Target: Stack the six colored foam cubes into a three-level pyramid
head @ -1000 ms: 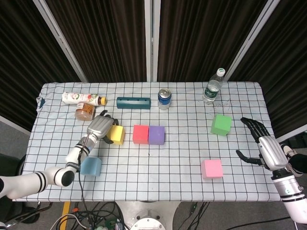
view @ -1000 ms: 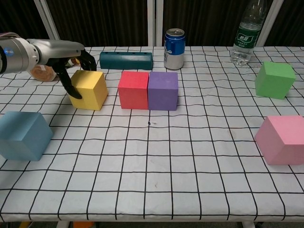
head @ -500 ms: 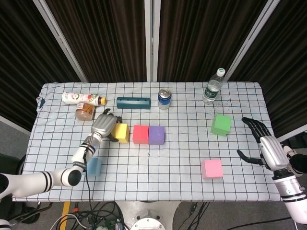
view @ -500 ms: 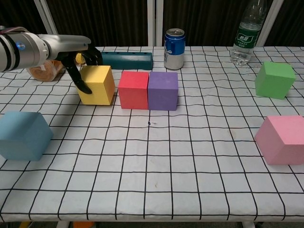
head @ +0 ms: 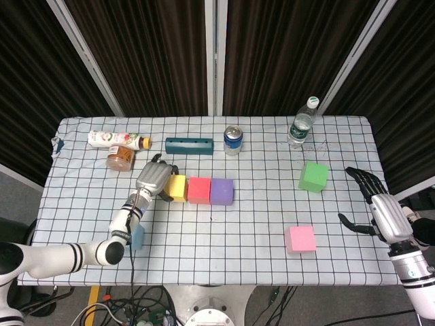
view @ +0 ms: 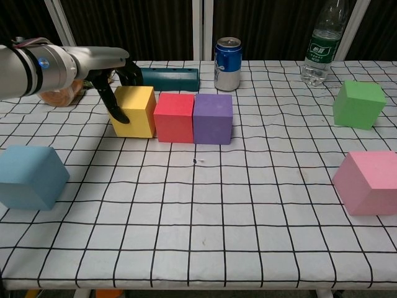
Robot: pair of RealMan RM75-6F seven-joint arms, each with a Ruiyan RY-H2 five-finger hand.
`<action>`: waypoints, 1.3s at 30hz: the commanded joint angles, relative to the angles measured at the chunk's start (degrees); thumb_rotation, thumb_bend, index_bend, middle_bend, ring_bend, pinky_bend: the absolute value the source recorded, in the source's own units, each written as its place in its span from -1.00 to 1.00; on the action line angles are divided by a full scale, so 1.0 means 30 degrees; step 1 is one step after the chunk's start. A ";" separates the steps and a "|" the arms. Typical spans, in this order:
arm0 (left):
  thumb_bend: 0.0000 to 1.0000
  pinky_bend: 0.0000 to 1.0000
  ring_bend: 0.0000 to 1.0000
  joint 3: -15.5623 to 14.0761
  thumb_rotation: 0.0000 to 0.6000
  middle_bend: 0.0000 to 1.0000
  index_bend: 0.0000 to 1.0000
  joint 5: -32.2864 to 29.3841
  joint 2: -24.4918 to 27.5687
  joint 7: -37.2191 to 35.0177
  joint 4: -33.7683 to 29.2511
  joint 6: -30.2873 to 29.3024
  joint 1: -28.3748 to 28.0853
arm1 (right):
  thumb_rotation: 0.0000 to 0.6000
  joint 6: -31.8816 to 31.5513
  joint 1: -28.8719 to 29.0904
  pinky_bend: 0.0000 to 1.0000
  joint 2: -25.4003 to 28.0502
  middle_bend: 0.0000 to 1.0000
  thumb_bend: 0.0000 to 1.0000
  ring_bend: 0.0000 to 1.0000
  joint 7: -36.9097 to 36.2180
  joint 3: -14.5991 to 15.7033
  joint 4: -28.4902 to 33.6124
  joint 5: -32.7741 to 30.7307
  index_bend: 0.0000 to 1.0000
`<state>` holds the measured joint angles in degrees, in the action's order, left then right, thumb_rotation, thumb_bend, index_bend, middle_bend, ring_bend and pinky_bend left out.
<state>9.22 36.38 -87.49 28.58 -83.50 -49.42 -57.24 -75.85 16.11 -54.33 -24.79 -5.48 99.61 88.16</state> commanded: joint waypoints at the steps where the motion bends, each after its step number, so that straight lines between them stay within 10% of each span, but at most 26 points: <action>1: -1.00 -0.86 -0.46 0.0005 1.00 -0.15 -0.19 -0.0184 -0.0118 0.0125 0.0074 0.0044 -0.0103 | 1.00 -0.0008 -0.0016 -1.00 -0.0003 -0.88 -0.54 -1.00 -0.0007 0.0013 -0.0015 0.0007 -1.00; 39: -1.00 -0.86 -0.46 0.0022 1.00 -0.18 -0.19 -0.1407 -0.0868 0.0898 0.0955 0.0477 -0.0924 | 1.00 0.0247 -0.0007 -1.00 -0.0144 -0.88 -0.53 -1.00 -0.0672 0.0010 -0.0705 -0.0197 -1.00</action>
<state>9.28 32.22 -90.13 31.28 -80.64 -48.06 -59.98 -75.16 16.07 -54.75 -26.76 -5.46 97.55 87.60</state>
